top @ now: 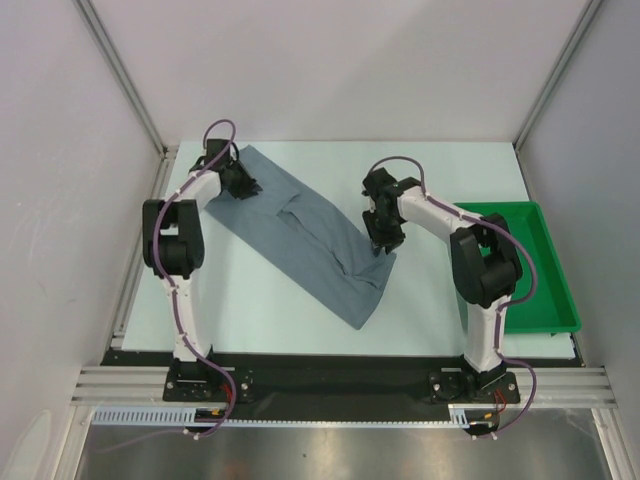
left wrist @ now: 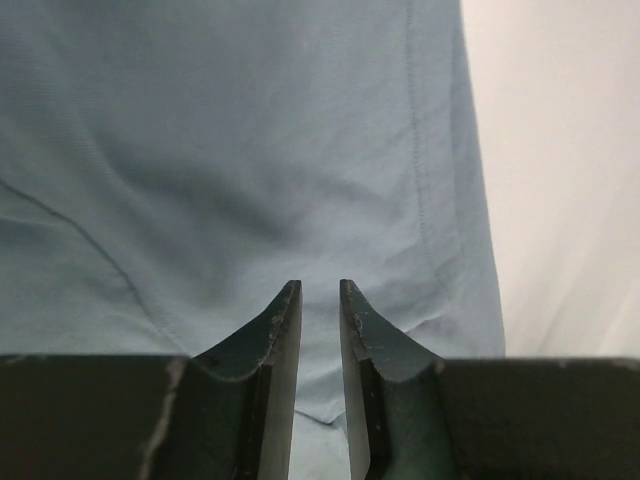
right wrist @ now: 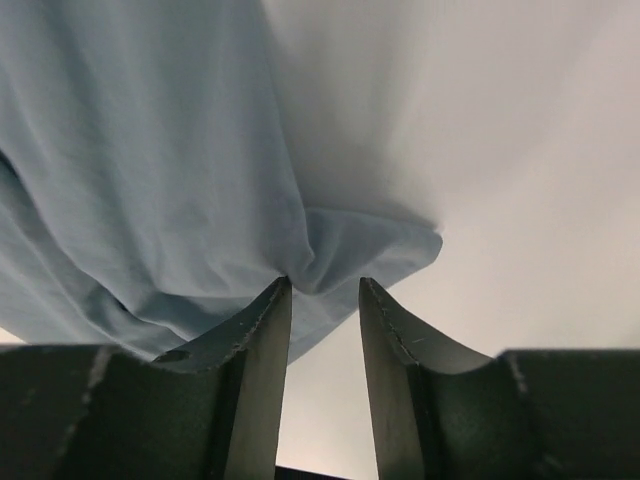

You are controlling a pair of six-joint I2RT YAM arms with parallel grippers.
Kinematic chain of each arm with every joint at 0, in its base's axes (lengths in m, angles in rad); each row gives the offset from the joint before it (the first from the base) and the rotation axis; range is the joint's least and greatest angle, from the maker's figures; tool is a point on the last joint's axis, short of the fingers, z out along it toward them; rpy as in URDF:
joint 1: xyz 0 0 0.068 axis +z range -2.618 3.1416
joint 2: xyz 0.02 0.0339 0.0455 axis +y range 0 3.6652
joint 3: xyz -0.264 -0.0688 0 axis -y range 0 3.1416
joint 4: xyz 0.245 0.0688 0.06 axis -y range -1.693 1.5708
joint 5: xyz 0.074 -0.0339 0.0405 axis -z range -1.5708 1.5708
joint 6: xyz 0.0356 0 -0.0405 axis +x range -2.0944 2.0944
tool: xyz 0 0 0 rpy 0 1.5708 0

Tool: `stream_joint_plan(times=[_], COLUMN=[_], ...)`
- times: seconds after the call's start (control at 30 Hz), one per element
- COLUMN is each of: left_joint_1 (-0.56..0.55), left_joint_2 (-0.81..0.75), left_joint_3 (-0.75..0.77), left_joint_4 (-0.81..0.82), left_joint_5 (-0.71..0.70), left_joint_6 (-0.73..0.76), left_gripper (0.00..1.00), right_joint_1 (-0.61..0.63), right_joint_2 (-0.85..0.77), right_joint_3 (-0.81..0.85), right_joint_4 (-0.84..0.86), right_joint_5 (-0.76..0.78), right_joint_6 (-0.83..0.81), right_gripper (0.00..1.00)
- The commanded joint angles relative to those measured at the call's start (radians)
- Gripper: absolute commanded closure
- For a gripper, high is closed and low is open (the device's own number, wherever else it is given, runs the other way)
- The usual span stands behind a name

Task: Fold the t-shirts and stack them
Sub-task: Fold the tshirt

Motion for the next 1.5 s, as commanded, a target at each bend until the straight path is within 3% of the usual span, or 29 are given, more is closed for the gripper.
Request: stream_joint_plan(times=[0.0, 0.23, 0.37, 0.77, 1.03, 1.17, 1.3, 1.47], left_joint_1=[-0.006, -0.006, -0.008, -0.008, -0.008, -0.006, 0.017, 0.068], left_joint_2=[-0.016, 0.096, 0.137, 0.358, 0.404, 0.444, 0.449, 0.408], left_joint_3=[0.011, 0.089, 0.100, 0.385, 0.442, 0.552, 0.632, 0.614], left_joint_4=[0.055, 0.007, 0.059, -0.019, 0.039, -0.037, -0.106, -0.123], left_joint_5=[-0.008, 0.015, 0.037, 0.242, 0.365, 0.411, 0.420, 0.463], left_joint_6=[-0.014, -0.012, -0.015, 0.031, 0.055, 0.130, 0.195, 0.219], left_gripper=[0.73, 0.76, 0.76, 0.73, 0.71, 0.69, 0.64, 0.65], right_joint_1=[-0.003, -0.013, -0.013, 0.047, 0.257, 0.328, 0.304, 0.192], right_joint_2=[-0.082, -0.097, -0.062, -0.134, -0.146, -0.184, -0.280, -0.355], right_joint_3=[-0.047, -0.121, -0.170, -0.349, -0.374, -0.352, -0.380, -0.405], right_joint_4=[0.030, 0.074, 0.122, 0.103, 0.097, 0.079, 0.041, -0.012], right_joint_5=[0.038, 0.019, -0.017, 0.026, -0.132, -0.202, -0.117, -0.071], right_joint_6=[0.016, -0.004, 0.001, 0.055, 0.092, 0.090, 0.099, 0.061], right_gripper=[0.61, 0.64, 0.64, 0.66, 0.66, 0.67, 0.66, 0.66])
